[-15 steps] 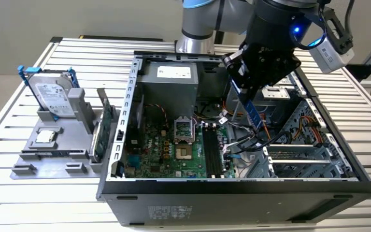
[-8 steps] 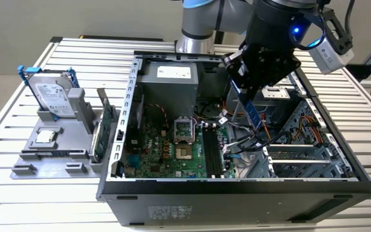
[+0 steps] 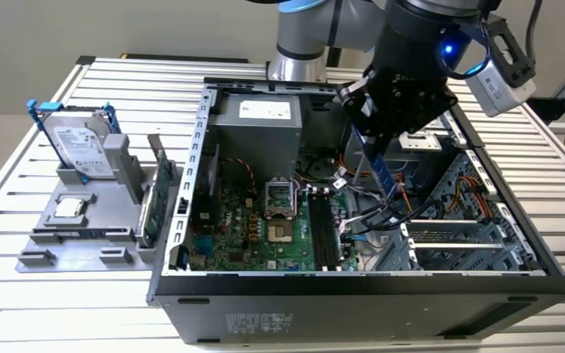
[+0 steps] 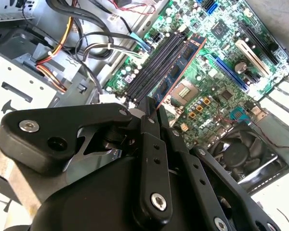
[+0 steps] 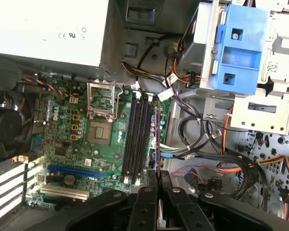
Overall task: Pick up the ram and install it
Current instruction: 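Insert the ram into the slot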
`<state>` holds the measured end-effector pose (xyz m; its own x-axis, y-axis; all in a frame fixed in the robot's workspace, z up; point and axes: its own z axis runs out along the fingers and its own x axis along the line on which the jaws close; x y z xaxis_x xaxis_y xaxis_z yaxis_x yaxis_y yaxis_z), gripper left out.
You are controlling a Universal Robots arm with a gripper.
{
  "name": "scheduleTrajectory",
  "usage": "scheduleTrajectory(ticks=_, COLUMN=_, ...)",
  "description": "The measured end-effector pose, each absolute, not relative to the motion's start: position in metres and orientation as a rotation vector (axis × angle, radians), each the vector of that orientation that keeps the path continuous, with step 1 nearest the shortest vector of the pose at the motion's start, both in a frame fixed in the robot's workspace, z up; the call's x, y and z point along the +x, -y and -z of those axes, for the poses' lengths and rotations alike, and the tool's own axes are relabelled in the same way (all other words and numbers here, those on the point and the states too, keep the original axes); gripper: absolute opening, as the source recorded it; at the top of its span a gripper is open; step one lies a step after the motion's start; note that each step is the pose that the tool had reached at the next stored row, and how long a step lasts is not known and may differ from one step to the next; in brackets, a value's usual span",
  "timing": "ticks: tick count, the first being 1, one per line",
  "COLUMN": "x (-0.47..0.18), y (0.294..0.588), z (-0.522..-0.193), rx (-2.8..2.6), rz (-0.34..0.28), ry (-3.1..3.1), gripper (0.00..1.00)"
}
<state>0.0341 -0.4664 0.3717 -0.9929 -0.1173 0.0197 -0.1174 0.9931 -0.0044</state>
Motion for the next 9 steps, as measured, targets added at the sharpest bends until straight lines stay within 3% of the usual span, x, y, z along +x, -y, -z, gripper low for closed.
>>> scheduleTrajectory(ticks=9, x=0.0341, y=0.4664, z=-0.3687, rx=0.171, rz=-0.009, ry=3.117, gripper=0.0)
